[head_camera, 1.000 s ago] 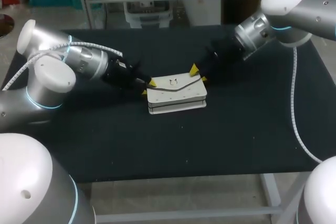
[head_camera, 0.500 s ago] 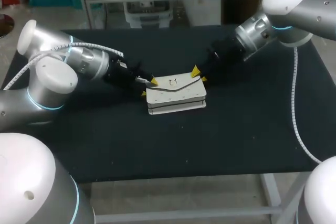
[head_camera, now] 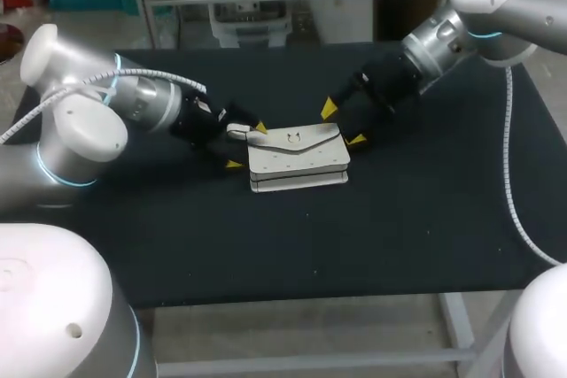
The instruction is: Pick up the bag, open it, inspect its contents, close it, and place it on the opposite side
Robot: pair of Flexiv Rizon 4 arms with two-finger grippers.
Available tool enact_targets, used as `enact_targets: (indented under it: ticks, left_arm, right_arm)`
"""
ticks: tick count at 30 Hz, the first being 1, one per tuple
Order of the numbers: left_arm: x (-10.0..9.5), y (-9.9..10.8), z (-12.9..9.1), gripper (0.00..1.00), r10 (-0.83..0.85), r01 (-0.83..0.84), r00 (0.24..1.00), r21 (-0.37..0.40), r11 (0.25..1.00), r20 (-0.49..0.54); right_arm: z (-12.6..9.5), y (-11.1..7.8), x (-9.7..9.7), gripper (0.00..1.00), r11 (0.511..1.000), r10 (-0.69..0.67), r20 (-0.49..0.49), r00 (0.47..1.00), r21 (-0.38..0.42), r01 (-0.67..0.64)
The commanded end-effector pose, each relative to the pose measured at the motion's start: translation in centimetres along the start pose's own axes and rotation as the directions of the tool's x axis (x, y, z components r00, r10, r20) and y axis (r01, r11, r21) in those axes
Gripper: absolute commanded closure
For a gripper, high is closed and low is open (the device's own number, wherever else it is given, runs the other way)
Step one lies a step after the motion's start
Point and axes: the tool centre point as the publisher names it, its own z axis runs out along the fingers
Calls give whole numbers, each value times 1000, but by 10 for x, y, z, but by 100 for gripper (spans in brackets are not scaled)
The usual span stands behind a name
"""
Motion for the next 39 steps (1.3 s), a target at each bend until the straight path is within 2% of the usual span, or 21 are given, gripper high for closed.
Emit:
enact_targets:
  ticks: [1, 2, 5, 11, 14, 16, 20, 22, 35, 39]
  left_arm:
    - [2, 0, -14, 0, -5, 5, 999, 4, 1000, 34]
    - [2, -1, -17, 0, -3, 3, 999, 1, 1000, 43]
    - [1, -4, -23, 0, -13, 12, 998, 15, 1000, 69]
    - [-1, -14, -36, 0, -28, 26, 994, 26, 999, 106]
    - [-3, -20, -42, 0, -43, 39, 992, 35, 999, 118]
    - [-4, -24, -46, 0, -57, 51, 990, 48, 998, 132]
    - [-6, -30, -49, 0, -68, 61, 988, 50, 997, 136]
    - [-7, -31, -49, 0, -71, 65, 988, 49, 997, 137]
    - [-9, -31, -49, 0, -66, 59, 987, 49, 997, 143]
    - [-10, -31, -48, 0, -66, 58, 987, 53, 997, 147]
  right_arm:
    - [4, -14, 2, 0, 1000, 1, 32, 1000, -23, 0]
    - [4, -15, 1, 0, 1000, 0, 34, 999, -24, 0]
    - [5, -20, 0, 11, 999, -6, 42, 999, -34, 7]
    - [9, -28, 0, 18, 999, -25, 69, 997, -32, 27]
    - [12, -32, -4, 18, 999, -21, 73, 997, -26, 23]
    - [14, -35, -5, 23, 1000, -20, 76, 997, -20, 21]
    - [18, -40, -9, 48, 1000, -11, 74, 997, -20, 13]
    - [19, -39, -10, 56, 1000, -10, 71, 997, -22, 12]
    - [27, -26, -20, 63, 999, 9, 100, 995, -35, -6]
    - [28, -19, -19, 72, 999, 13, 113, 993, -52, -8]
